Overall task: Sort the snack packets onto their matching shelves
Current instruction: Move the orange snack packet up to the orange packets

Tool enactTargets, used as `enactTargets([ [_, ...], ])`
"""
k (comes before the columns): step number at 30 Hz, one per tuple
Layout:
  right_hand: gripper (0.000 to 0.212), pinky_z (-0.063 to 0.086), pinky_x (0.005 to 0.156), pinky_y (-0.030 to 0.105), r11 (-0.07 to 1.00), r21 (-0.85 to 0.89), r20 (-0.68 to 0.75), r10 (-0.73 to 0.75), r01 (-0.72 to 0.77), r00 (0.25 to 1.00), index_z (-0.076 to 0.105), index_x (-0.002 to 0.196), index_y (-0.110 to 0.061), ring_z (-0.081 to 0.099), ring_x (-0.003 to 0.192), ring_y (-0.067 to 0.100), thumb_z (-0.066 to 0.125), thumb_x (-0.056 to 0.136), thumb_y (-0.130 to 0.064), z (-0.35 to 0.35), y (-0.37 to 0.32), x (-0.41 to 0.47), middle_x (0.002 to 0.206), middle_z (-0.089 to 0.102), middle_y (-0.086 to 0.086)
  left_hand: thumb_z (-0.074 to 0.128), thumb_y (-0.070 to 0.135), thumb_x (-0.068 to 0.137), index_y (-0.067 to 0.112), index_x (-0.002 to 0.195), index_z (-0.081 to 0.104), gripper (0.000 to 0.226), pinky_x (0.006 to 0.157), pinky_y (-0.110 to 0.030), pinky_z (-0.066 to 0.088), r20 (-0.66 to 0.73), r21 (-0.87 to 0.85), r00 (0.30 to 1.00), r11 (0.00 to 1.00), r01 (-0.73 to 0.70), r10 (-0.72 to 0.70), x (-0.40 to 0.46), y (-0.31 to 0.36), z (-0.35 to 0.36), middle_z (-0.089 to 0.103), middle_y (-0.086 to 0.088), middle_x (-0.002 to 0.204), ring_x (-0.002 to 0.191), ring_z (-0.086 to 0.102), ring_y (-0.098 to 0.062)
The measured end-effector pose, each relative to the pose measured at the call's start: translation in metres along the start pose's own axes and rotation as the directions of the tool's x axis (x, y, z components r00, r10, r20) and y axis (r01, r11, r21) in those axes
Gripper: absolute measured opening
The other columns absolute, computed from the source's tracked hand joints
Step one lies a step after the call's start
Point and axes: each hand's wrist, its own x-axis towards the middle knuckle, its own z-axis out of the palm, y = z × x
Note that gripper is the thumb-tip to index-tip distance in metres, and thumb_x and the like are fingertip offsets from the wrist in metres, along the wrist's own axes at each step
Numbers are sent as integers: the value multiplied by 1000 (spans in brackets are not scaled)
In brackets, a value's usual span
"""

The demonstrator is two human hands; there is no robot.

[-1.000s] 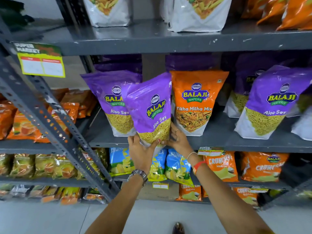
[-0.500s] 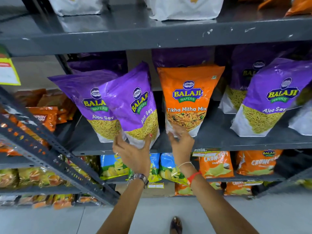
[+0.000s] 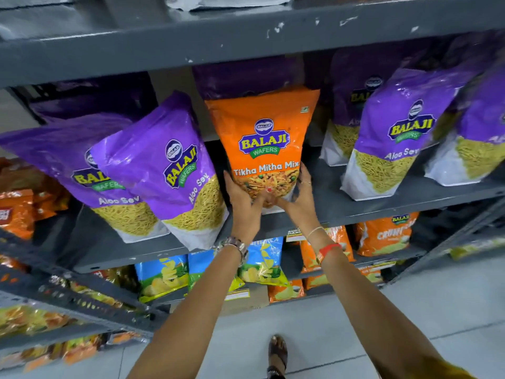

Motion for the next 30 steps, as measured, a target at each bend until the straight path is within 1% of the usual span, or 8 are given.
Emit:
enactTargets([
  [2,86,51,98,24,999,-48,28,11,-9,1000,38,139,-12,56,114,-9,85,68,-6,-2,-1,5,125,57,-7,64,35,76,5,143,2,96,114,-47,28,36,-31,999,999,32,-31,6,-3,-2,27,-18,148,136,34,-26],
  [5,72,51,100,44,996,-77,-3,38,-38,999,48,126,-10,59,113,12,87,66,-9,-1,-3,3,116,60,0,59,35,75,7,135,20,76,108,-50,37,33,72,999,997,16,-18,7,-13,-6,43,-17,135,126,45,-27],
  [9,73,53,96,48,997,-75,-56,25,-29,998,51,120,-16,60,115,23,86,57,-30,-2,-7,-13,115,63,4,58,3,82,7,129,27,57,104,-49,41,30,116,999,993,13,-17,-1,-10,-9,49,-16,130,121,49,-26],
  [12,74,55,90,49,995,-102,-101,-32,21,994,55,119,-14,63,111,23,85,56,-40,-9,-12,-34,113,67,8,56,-3,82,7,128,29,54,98,-27,48,52,59,999,998,-18,15,-20,-1,-13,51,-10,125,118,52,-18],
  [16,64,55,83,56,992,-103,-133,-93,79,987,59,113,-21,67,103,25,85,59,-41,-17,-23,-63,107,71,8,54,-3,84,3,129,30,51,77,1,41,60,10,997,998,-58,57,-50,11,-21,52,7,108,96,51,18],
  [20,65,58,81,55,986,-88,-140,-154,143,978,61,112,-21,69,103,22,86,57,-44,-23,-47,-88,107,73,7,59,13,80,13,127,37,52,87,-15,44,-7,-24,991,991,-130,130,-76,28,-37,57,0,113,106,54,-11],
  [27,63,62,76,47,949,-81,-91,-312,305,946,68,113,-21,74,92,9,91,57,-36,-11,-134,-112,97,78,-5,66,3,77,26,115,48,48,90,-41,50,-123,-100,963,962,-252,240,-92,89,-89,62,3,106,100,60,-19],
  [30,58,63,72,47,919,-67,-88,-393,389,915,70,107,-23,74,88,7,90,56,-42,-1,-171,-118,92,79,-6,70,6,74,18,123,47,55,84,-34,52,-185,-95,943,950,-298,277,-93,114,-113,64,-3,111,101,62,-21],
])
